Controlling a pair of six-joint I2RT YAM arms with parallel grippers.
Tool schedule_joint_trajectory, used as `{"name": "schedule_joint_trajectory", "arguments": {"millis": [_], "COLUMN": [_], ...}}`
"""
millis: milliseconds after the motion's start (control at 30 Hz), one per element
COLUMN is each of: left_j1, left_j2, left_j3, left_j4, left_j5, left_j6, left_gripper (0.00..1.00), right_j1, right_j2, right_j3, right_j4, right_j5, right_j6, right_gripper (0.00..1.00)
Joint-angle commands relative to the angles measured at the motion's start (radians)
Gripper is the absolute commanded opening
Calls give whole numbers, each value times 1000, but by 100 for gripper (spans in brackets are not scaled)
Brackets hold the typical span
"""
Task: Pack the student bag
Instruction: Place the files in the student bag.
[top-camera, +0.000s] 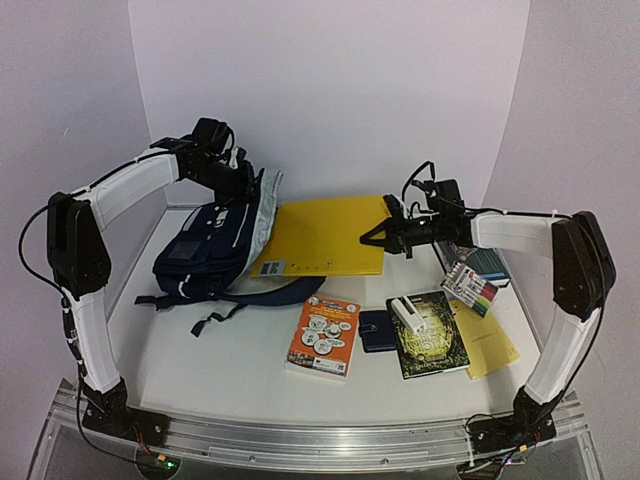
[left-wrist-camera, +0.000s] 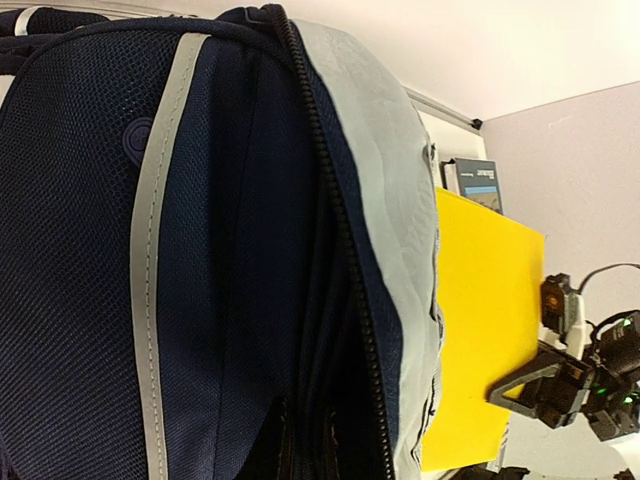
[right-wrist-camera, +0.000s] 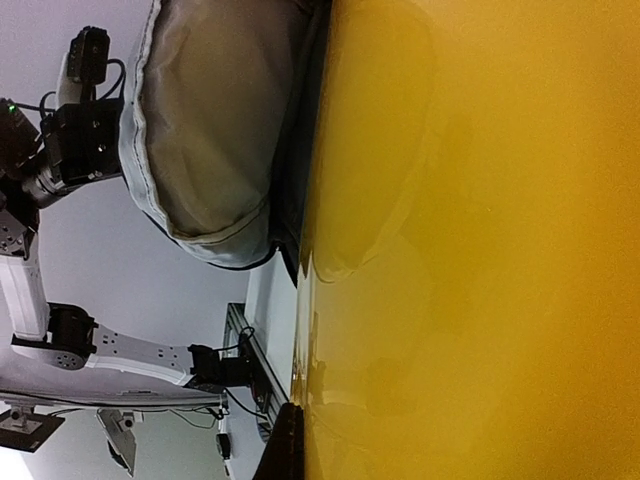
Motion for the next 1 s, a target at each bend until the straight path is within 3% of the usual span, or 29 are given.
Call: {"name": "schedule_joint_trajectory", "arguments": {"millis": [0, 267, 767, 967], "left_j1": [-1, 1, 1, 1], "left_j2": [-103, -88, -73, -57], "left_j3": [41, 66, 61, 62], "left_j4": [198, 224, 240, 239], "left_j5": [112, 158, 208, 214], "left_j6": [-22, -52, -48, -49], "left_gripper": [0, 0, 0, 0], "right_j1": [53, 121, 221, 246], "right_j2": [59, 225, 513, 595], "right_j3": [70, 171, 444, 541], "right_j4": [248, 490, 488, 392], "right_j5": [-44, 3, 113, 177], "right_j6": [151, 366, 435, 391], "right_gripper": [0, 0, 0, 0]}}
